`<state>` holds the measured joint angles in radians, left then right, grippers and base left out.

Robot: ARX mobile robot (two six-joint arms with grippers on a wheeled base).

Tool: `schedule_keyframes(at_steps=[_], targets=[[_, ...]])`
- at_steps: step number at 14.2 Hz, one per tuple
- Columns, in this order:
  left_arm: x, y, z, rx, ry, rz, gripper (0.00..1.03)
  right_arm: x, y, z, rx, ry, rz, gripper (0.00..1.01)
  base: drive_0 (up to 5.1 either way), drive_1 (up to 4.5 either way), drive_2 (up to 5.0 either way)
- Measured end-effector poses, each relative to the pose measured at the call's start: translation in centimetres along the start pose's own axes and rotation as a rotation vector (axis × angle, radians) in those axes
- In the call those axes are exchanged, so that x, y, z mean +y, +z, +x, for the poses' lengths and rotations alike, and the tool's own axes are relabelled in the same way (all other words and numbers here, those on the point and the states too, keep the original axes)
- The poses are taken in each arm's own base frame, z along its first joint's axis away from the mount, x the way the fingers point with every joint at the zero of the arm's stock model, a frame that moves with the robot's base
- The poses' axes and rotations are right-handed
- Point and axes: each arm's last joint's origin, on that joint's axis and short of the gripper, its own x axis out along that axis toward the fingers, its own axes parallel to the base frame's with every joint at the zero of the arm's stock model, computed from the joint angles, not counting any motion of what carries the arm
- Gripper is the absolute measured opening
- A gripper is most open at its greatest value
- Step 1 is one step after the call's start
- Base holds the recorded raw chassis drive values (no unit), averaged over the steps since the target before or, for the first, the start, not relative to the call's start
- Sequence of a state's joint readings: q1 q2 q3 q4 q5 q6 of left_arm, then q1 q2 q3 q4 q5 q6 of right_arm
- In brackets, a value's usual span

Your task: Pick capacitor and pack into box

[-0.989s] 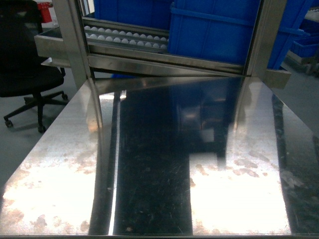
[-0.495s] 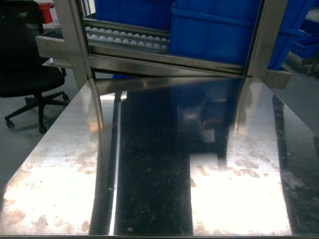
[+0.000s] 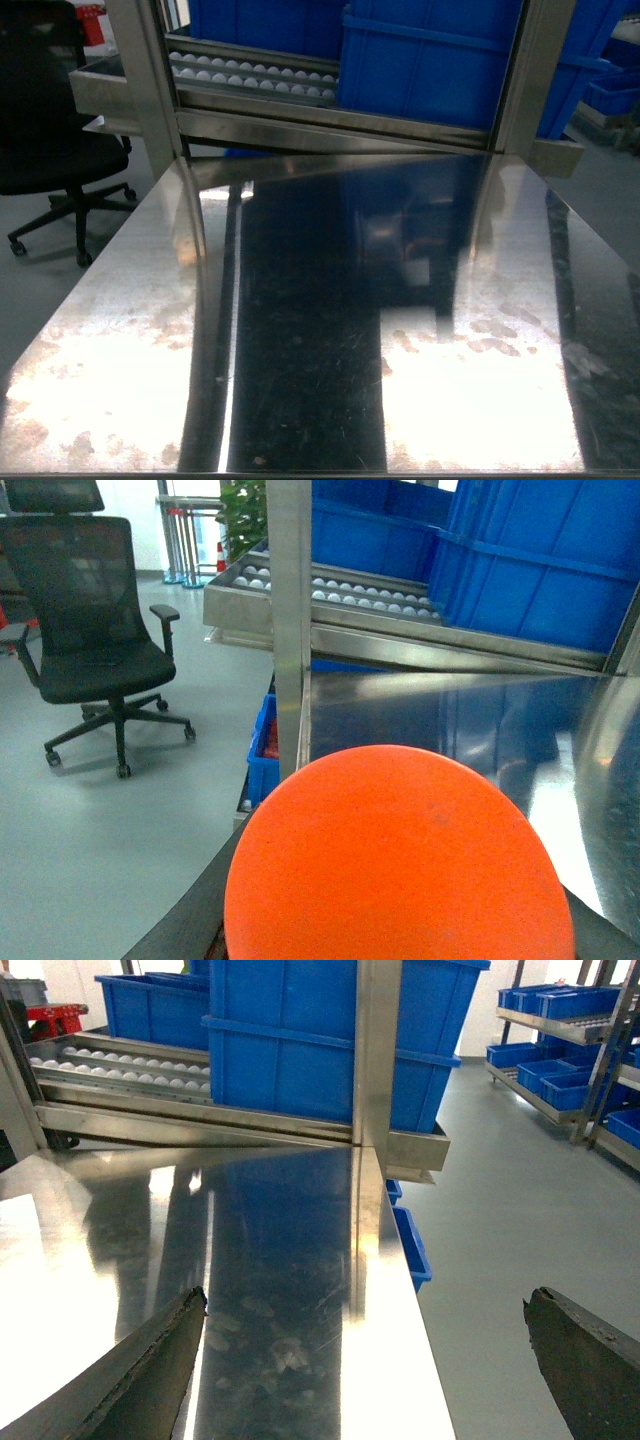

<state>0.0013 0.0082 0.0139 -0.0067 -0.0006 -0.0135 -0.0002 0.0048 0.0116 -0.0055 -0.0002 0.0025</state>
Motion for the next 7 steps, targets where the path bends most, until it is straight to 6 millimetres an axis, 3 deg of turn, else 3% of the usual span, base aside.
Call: schedule_keyframes(at_steps=[7], targets=[[0.0,0.0,0.0,0.0,0.0,0.0,0.44,0.0,0.0,0.0,0.0,0.0,0.0,0.98,0.0,0.0,0.0]])
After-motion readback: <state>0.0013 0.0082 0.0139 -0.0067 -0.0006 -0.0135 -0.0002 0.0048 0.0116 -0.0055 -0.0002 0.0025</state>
